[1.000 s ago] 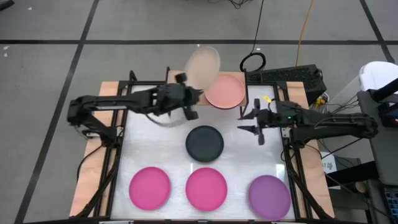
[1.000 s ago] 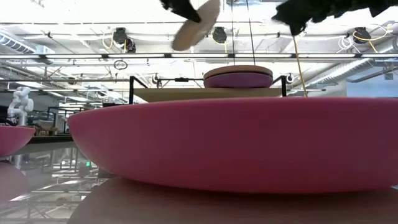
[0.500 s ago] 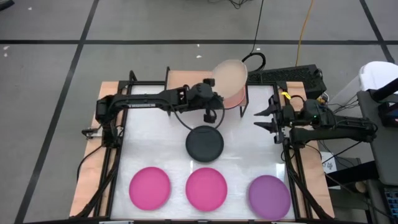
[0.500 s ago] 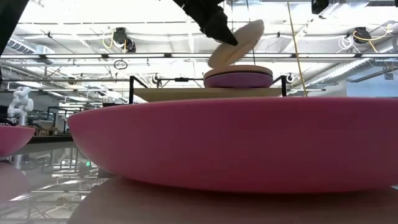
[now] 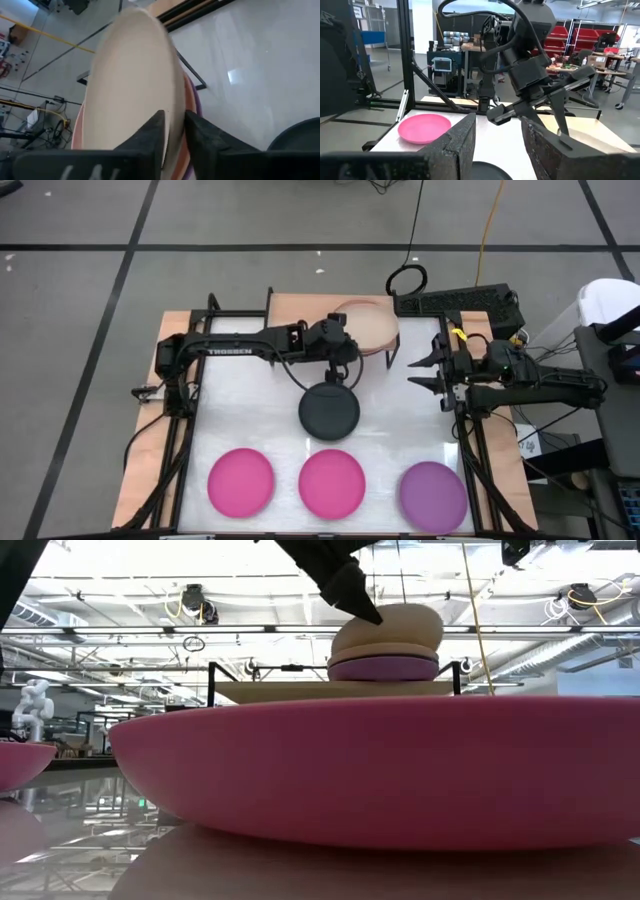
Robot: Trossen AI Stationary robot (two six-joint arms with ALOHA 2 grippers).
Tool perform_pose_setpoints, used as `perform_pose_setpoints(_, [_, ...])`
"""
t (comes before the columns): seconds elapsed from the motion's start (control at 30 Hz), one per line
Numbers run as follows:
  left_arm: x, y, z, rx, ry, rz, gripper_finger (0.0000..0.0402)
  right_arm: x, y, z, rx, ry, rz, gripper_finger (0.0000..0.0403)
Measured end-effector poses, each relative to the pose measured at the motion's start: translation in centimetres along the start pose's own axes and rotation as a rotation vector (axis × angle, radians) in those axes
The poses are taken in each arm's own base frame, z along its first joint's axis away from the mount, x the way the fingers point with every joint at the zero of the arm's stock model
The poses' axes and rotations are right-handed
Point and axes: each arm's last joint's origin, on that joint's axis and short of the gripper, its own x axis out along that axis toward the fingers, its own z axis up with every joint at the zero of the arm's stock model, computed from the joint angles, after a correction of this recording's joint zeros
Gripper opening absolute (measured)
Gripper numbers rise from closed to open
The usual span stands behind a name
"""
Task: Place and stack plates onto a shelf
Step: Stack the light brown plate on top of the light orange plate on the shelf, then put the violet plate on the shelf
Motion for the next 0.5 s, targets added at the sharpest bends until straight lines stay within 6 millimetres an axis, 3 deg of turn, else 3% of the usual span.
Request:
perform_pose_setpoints(0.3, [-0.6,0.2,0.1,-0.030,0.040,0.080,0.0192,0.0,0.0,0.0,0.000,0.001,0.000,0.0139])
perform_pose_setpoints(0.5, [-5.7,0.9,2.0,-0.068,0.020,0.255,0.0208,0.0,0.0,-0.1,0.011,0.009,0.001,0.0139])
